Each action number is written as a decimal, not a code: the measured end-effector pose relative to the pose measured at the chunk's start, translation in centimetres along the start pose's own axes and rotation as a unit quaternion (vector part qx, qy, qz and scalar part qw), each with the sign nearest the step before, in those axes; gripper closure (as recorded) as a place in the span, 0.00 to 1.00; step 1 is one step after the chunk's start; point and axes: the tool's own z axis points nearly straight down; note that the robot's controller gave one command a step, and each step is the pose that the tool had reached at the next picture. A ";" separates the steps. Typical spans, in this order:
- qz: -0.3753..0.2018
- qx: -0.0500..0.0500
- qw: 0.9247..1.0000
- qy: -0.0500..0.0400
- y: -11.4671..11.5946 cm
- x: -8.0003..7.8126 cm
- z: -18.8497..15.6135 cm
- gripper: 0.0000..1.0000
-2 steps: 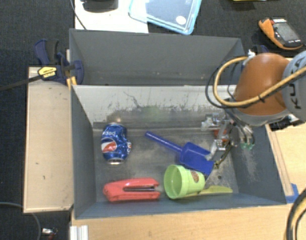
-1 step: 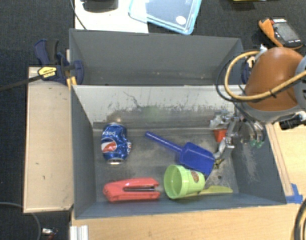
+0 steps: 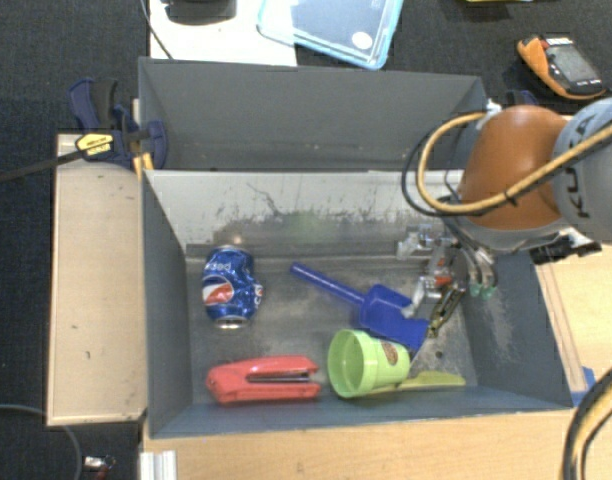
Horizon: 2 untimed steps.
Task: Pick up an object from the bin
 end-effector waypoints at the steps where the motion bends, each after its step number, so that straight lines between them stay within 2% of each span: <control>1: 0.006 0.000 1.000 0.005 1.5 0.3 3.1 0.00; 2: 0.009 -0.001 1.000 0.002 6.1 0.8 6.2 0.00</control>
Offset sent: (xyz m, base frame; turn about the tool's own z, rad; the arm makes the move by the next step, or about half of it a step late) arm -0.0027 0.0643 -0.0663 0.0178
